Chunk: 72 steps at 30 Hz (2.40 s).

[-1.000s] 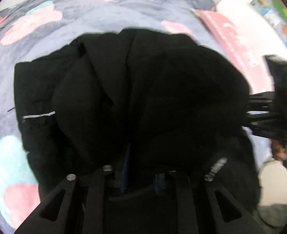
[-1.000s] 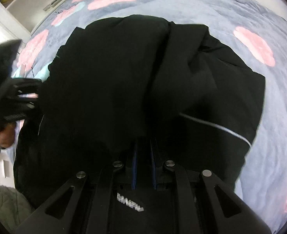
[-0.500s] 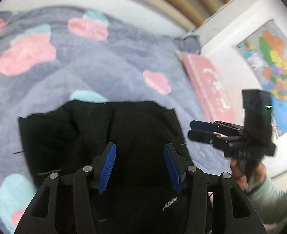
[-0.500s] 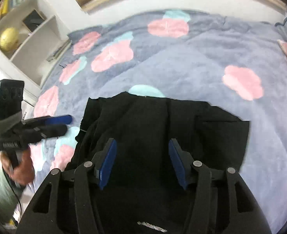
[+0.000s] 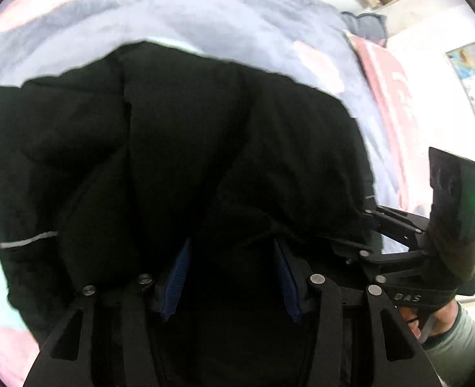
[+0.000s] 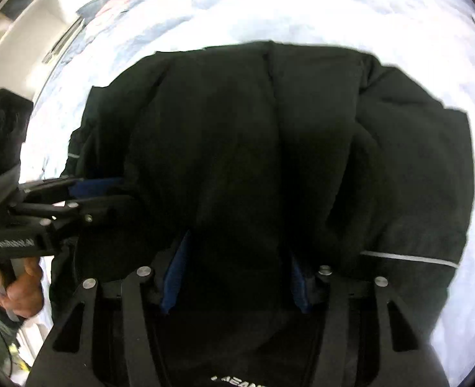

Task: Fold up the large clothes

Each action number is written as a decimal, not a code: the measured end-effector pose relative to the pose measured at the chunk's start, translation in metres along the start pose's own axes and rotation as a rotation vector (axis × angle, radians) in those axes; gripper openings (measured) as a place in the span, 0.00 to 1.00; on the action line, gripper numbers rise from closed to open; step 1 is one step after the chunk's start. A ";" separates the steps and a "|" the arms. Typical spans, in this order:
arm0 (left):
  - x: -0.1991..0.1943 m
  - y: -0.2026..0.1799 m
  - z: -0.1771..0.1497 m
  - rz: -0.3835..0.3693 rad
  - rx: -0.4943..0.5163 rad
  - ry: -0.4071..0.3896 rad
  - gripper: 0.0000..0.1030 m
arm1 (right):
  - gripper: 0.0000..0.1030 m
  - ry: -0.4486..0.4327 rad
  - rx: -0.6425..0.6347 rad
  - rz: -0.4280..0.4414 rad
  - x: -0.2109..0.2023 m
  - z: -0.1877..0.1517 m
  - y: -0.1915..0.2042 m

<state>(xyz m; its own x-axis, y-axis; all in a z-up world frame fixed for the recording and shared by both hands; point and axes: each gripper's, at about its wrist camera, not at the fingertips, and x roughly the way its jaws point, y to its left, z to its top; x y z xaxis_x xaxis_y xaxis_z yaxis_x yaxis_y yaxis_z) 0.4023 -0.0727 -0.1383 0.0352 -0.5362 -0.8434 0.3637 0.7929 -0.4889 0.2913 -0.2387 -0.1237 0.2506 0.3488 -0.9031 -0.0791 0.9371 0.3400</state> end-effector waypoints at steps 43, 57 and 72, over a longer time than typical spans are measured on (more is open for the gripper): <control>-0.131 0.134 -0.324 0.093 -0.448 0.097 0.51 | 0.58 -0.011 0.351 -0.253 -0.140 -0.245 -0.075; -0.118 0.104 -0.322 -0.012 -0.276 0.093 0.53 | 0.58 0.015 0.523 -0.303 -0.163 -0.327 -0.104; -0.094 0.076 -0.301 0.220 -0.162 0.164 0.53 | 0.54 0.110 0.699 -0.066 -0.109 -0.386 -0.141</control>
<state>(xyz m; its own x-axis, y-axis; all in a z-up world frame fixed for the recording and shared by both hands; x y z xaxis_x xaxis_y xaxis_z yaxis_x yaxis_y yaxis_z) 0.1463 0.1254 -0.1630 -0.0585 -0.3036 -0.9510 0.2105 0.9275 -0.3091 -0.0975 -0.4033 -0.1750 0.1312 0.3252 -0.9365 0.5799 0.7410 0.3385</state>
